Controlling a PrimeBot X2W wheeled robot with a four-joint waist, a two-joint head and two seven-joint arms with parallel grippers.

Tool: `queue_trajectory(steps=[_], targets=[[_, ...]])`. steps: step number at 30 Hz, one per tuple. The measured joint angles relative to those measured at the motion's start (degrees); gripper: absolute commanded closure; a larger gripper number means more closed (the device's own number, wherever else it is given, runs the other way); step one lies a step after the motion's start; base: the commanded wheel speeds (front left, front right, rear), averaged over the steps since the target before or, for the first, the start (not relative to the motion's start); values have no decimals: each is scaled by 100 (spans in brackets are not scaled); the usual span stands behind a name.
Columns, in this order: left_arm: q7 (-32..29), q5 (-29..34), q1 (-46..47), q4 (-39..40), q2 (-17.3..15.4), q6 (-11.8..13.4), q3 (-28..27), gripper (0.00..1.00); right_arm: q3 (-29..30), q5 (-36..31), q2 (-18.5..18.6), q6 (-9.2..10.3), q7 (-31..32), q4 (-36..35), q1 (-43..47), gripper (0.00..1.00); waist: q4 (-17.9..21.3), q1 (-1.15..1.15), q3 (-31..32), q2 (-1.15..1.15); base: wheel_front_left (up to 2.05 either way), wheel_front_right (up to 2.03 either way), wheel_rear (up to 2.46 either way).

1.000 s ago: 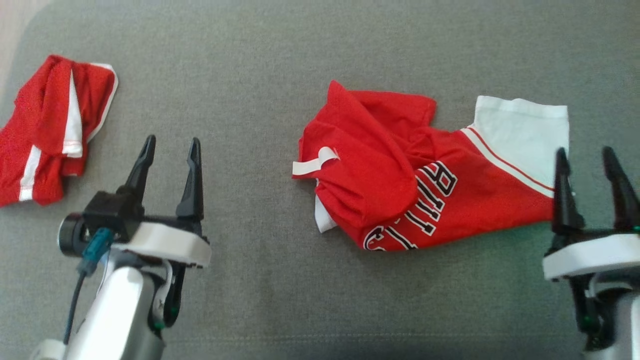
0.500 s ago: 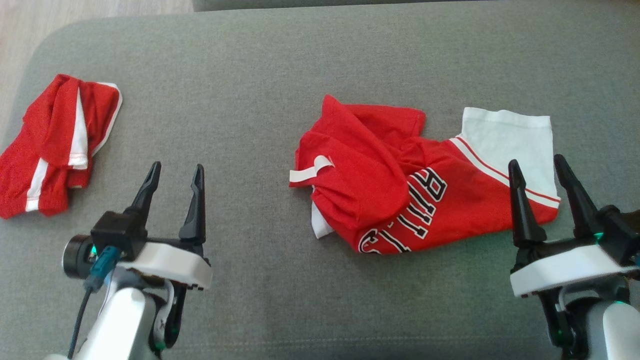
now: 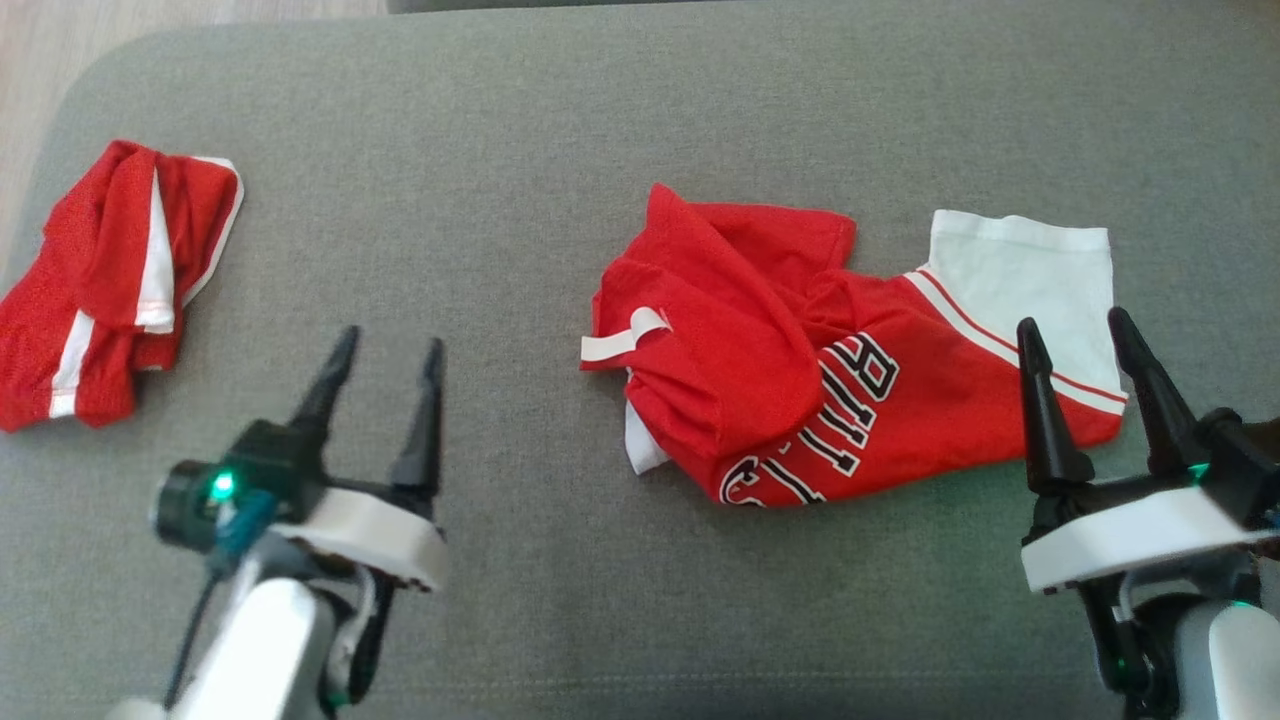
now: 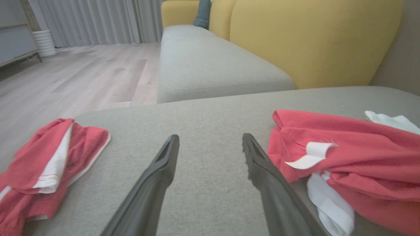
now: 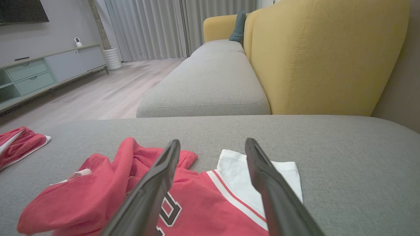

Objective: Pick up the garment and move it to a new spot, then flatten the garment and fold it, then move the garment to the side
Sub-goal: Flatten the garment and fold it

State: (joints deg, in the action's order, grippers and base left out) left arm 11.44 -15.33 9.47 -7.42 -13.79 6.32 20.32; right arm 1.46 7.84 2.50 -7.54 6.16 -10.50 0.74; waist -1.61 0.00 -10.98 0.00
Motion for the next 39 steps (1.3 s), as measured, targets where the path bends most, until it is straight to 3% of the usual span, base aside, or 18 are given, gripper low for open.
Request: queue_trajectory(steps=[3, 9, 13, 24, 33, 34, 35, 36, 39], targets=[[-231, 55, 62, 66, 36, -218, 336, 0, 11, 11, 0, 0, 16, -1, -2, 0, -12, 0, -43, 0, 0, 0, 0], [-940, -2, 573, 178, 420, -821, 1136, 0, -8, 15, 0, 1, 25, 4, -14, 0, 10, 0, -156, 0, 0, 0, 0], [-1360, -96, 820, 172, 545, -1037, 1469, 0, -60, 75, 0, 0, 24, 43, -26, 0, 82, 0, -236, 0, 0, 0, 0], [-2248, -410, 864, 203, 569, -1194, 1848, 0, -62, 227, 0, 0, 7, 187, -32, 0, 204, 0, -357, 0, 0, 0, 0], [-2808, -441, 899, -358, 545, -1180, 1993, 0, -110, 257, 0, 1, -11, 202, -158, 0, 302, 0, -399, 0, 0, 0, 0], [-2804, -441, 916, -377, 546, -1178, 1992, 27, -109, 280, 0, 1, -11, 205, -158, 0, 313, 0, -400, 0, 0, 0, 0], [-2771, -441, 949, -375, 545, -1171, 1990, 70, -107, 283, 0, 1, -12, 205, -157, 0, 320, 0, -403, 0, 0, 0, 0], [-2660, -441, 987, -358, 548, -1128, 1970, 100, -107, 283, 0, 1, -20, 205, -157, 0, 326, 0, -409, 0, 0, 0, 0], [-2231, -432, 1087, -212, 548, -1023, 1849, 100, -94, 308, 0, 1, -38, 227, -155, 0, 322, 0, -413, 0, 0, 0, 0]])
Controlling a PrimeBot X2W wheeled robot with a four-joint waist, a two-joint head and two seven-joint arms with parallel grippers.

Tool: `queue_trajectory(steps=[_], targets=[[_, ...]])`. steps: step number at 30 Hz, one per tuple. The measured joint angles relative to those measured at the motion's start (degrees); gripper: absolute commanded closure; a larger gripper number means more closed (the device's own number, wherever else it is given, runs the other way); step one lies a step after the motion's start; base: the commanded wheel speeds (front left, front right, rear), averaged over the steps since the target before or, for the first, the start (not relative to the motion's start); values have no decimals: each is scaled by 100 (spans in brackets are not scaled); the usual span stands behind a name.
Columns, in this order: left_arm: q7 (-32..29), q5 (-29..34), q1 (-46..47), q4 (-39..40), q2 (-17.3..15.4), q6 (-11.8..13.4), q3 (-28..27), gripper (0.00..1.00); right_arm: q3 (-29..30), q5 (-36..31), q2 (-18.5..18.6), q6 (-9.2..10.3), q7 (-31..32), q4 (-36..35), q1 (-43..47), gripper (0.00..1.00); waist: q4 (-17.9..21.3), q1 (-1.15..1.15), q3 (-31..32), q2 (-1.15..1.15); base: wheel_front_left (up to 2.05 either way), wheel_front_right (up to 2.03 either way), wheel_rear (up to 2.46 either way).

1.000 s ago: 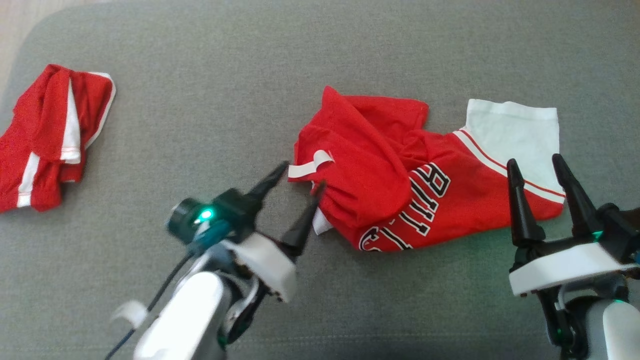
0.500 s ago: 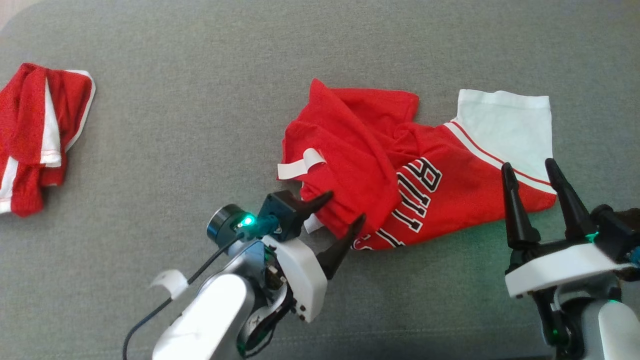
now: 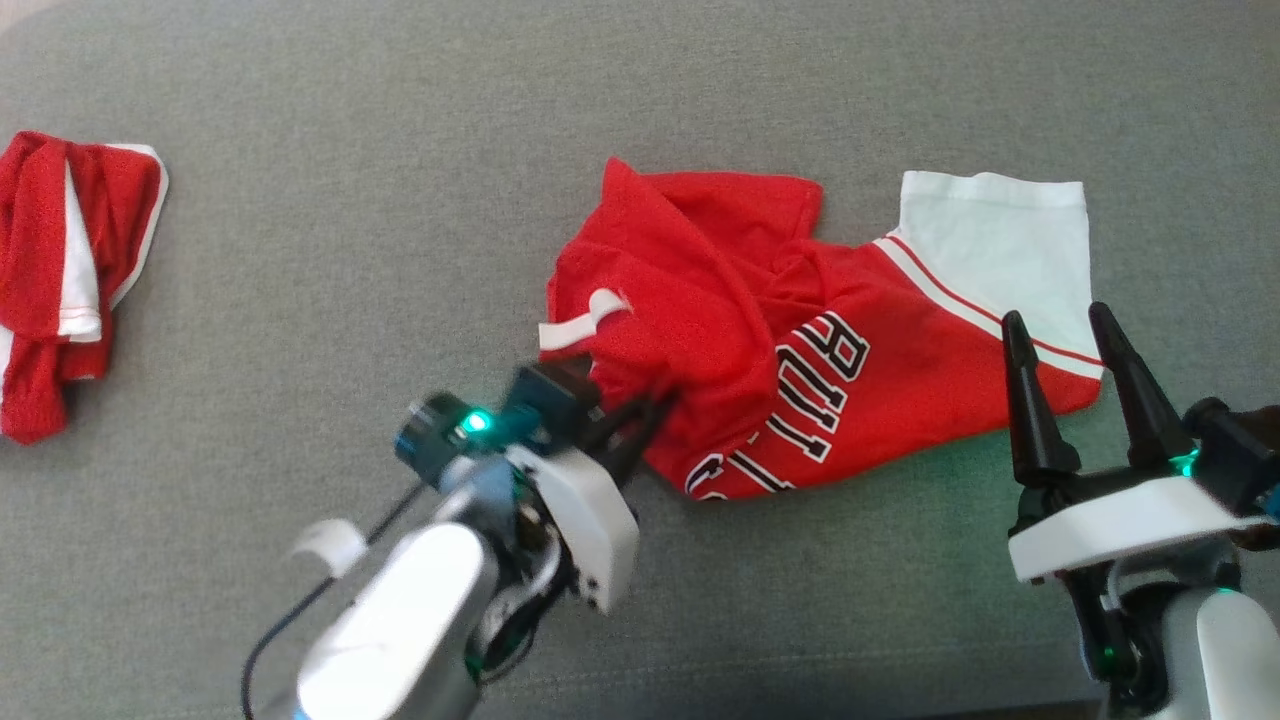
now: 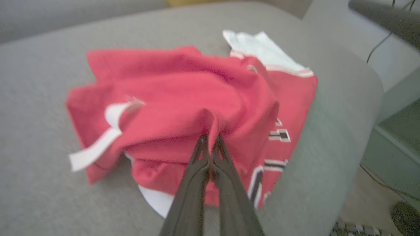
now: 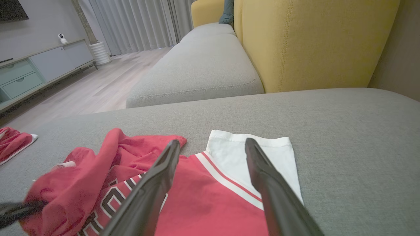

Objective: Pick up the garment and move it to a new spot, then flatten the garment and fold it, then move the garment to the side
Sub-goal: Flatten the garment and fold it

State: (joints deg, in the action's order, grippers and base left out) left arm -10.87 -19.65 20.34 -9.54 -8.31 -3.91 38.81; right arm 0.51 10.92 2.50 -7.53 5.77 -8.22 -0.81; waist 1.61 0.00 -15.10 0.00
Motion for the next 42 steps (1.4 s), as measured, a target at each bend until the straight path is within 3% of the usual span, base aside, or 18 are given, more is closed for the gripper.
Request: queue_trajectory(steps=[12, 18, 23, 35, 36, 37, 42], targets=[[1301, -1, 99, 257, -88, 628, -955, 100, 7, 111, 0, 0, 16, 70, 12, 0, -57, 0, 18, 0, 0, 0, 0], [1456, -11, -109, 245, -300, 858, -1210, 100, 56, 112, 0, 0, 49, 74, 14, 0, -41, 0, 50, 0, 0, 0, 0], [1448, -145, -972, 247, -468, 1054, -1327, 100, 131, 148, 0, 0, 98, 116, 23, 0, -65, 0, 92, 0, 0, 0, 0], [1092, -489, -1863, -22, -378, 937, -895, 100, 175, 101, 1, -1, 189, 131, 25, 0, -202, 0, 150, 0, 0, 0, 0], [1089, -510, -1896, -55, -372, 937, -864, 66, 176, 101, 0, 0, 189, 127, 25, 0, -206, 0, 154, 0, 0, 0, 0], [1096, -515, -1905, -102, -367, 938, -840, 0, 180, 101, 0, 0, 189, 127, 25, 0, -210, 0, 166, 0, 0, 0, 0], [1629, -465, -1890, 29, -355, 1006, -1015, 0, 240, -1, 0, 0, 189, 30, 27, 0, -215, 0, 238, 0, 0, 0, 0]])
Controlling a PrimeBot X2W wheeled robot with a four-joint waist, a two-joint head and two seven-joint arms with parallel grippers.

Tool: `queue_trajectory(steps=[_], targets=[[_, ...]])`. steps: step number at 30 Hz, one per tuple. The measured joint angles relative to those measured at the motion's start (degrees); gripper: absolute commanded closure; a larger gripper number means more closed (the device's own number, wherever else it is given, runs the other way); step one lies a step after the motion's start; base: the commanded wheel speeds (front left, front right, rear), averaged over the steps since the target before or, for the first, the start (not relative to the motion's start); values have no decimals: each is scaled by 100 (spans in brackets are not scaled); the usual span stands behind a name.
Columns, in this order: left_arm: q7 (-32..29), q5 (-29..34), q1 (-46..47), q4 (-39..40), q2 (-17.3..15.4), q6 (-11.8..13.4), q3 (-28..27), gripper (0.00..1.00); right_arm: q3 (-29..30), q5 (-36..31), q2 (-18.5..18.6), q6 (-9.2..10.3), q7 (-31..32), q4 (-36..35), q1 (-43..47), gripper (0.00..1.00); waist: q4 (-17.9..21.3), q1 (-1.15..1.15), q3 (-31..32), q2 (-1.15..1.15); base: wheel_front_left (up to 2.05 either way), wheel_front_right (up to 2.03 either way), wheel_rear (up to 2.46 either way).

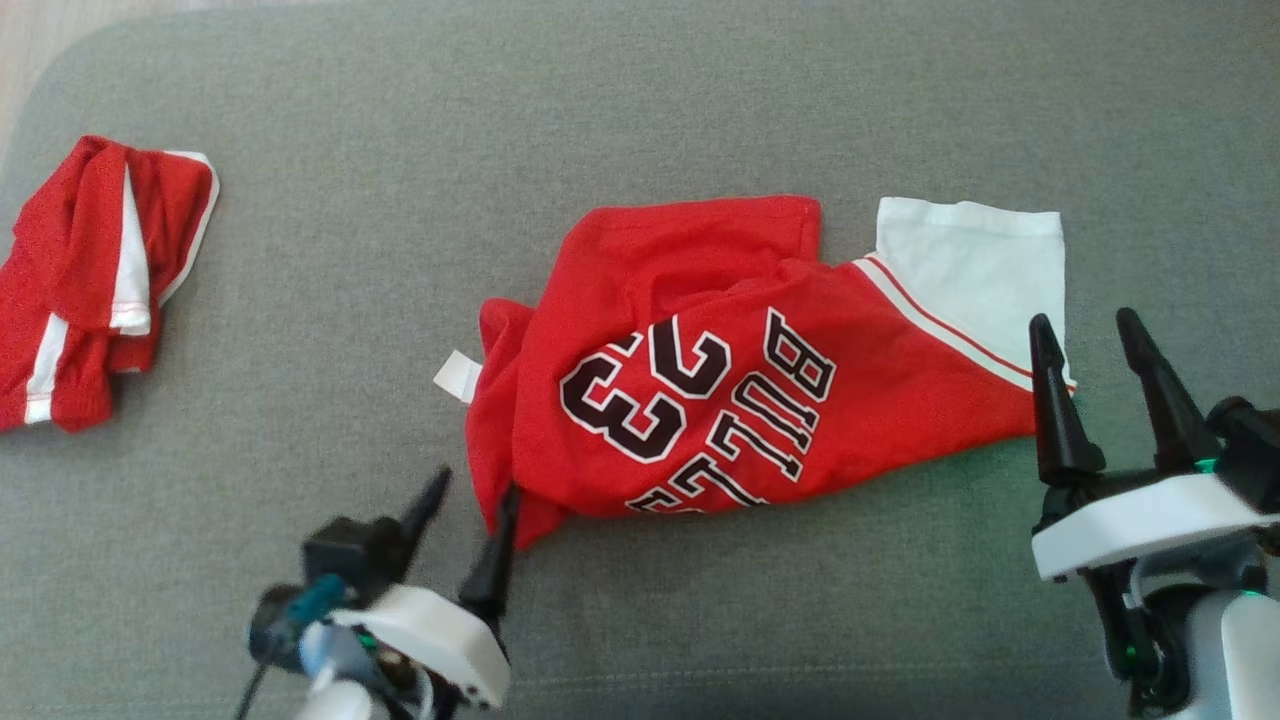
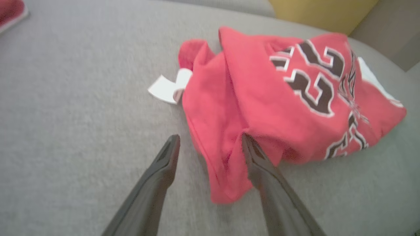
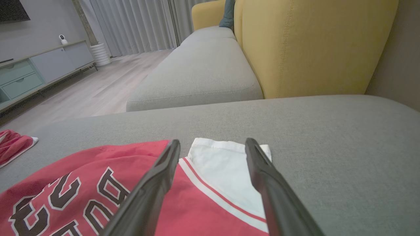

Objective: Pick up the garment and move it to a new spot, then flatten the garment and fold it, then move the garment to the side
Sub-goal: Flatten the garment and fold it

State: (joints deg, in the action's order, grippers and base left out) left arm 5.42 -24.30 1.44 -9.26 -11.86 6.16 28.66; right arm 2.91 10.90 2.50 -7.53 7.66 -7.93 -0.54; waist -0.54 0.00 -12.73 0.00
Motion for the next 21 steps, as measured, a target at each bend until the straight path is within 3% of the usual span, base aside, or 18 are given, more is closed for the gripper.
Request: queue_trajectory(steps=[9, 21], targets=[[780, 204, 399, 601, -218, 386, -779, 0, 88, -162, 0, 0, 43, -216, 1, 0, 11, 0, 141, 0, 0, 0, 0], [837, 303, 458, 614, -534, 452, -1104, 0, 100, -241, 0, 0, 100, -304, 135, 0, 12, 0, 274, 0, 0, 0, 0]])
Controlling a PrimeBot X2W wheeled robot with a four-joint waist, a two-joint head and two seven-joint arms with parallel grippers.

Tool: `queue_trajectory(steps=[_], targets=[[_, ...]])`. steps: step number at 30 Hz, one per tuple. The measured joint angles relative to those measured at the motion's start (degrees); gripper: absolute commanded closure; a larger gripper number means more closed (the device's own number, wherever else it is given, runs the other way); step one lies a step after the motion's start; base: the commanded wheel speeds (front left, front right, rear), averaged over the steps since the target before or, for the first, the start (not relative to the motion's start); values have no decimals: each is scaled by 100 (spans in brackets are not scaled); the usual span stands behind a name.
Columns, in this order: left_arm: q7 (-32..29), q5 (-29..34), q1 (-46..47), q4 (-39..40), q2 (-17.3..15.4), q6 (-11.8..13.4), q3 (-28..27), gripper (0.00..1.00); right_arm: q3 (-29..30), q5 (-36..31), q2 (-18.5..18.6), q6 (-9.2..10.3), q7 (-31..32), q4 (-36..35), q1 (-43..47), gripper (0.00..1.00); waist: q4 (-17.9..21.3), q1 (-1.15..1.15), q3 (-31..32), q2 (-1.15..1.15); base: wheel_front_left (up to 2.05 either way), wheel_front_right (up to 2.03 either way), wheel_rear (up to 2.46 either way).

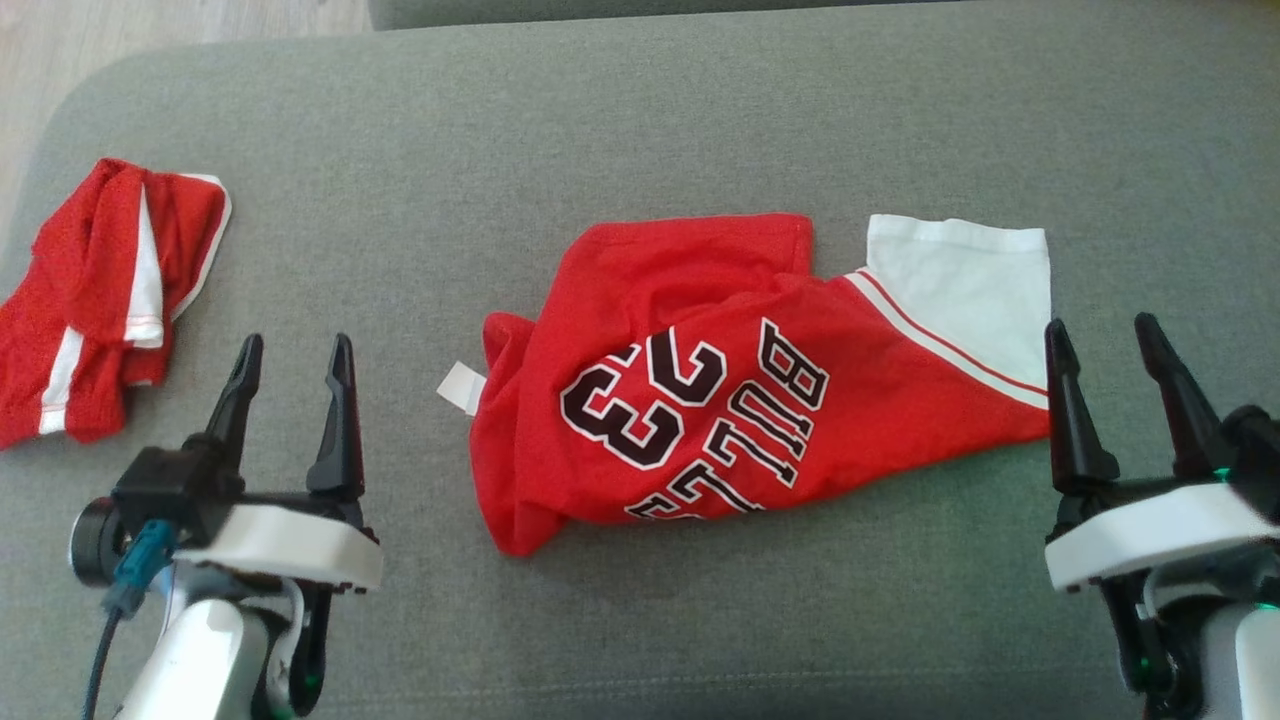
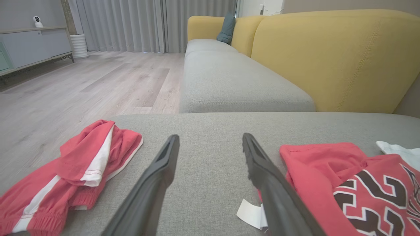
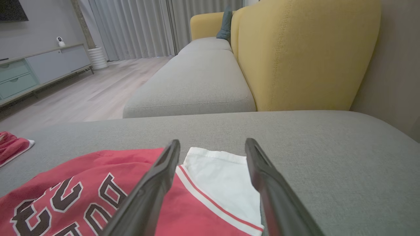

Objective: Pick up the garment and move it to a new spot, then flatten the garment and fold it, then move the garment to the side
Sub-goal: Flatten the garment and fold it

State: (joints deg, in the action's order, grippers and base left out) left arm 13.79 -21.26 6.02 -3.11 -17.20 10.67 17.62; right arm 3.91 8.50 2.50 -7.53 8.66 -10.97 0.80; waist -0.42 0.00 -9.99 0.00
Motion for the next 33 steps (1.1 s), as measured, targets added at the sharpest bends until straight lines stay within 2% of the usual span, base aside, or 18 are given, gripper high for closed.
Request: queue_trajectory(steps=[16, 20, 23, 28, 29, 33], targets=[[-19, 5, 20, -52, -86, -21, 77, 0, 2, 8, 0, 0, 21, 0, 7, 0, -1, 0, -80, 0, 0, 0, 0], [-191, 101, 319, -51, -110, -267, 360, 0, 2, 9, 0, 0, 26, -34, -8, 0, -6, 0, -196, 0, 0, 0, 0], [-412, 214, 1029, -92, -49, -547, 680, 0, -36, 9, 0, -1, 26, -68, -32, 0, 11, 0, -338, 0, 0, 0, 0], [-859, 371, 2443, -638, 366, -1126, 1321, 0, -193, 22, 1, -1, 24, -59, -212, 0, 154, 0, -639, 0, 0, 0, 0], [-859, 371, 2443, -638, 366, -1126, 1321, 0, -193, 22, 1, -1, 24, -59, -212, 0, 154, 0, -639, 0, 0, 0, 0], [-1115, 404, 3206, -1524, 689, -1483, 1677, 0, -316, 68, 2, 0, -10, 35, -388, 0, 376, 1, -856, 0, 0, 0, 0]])
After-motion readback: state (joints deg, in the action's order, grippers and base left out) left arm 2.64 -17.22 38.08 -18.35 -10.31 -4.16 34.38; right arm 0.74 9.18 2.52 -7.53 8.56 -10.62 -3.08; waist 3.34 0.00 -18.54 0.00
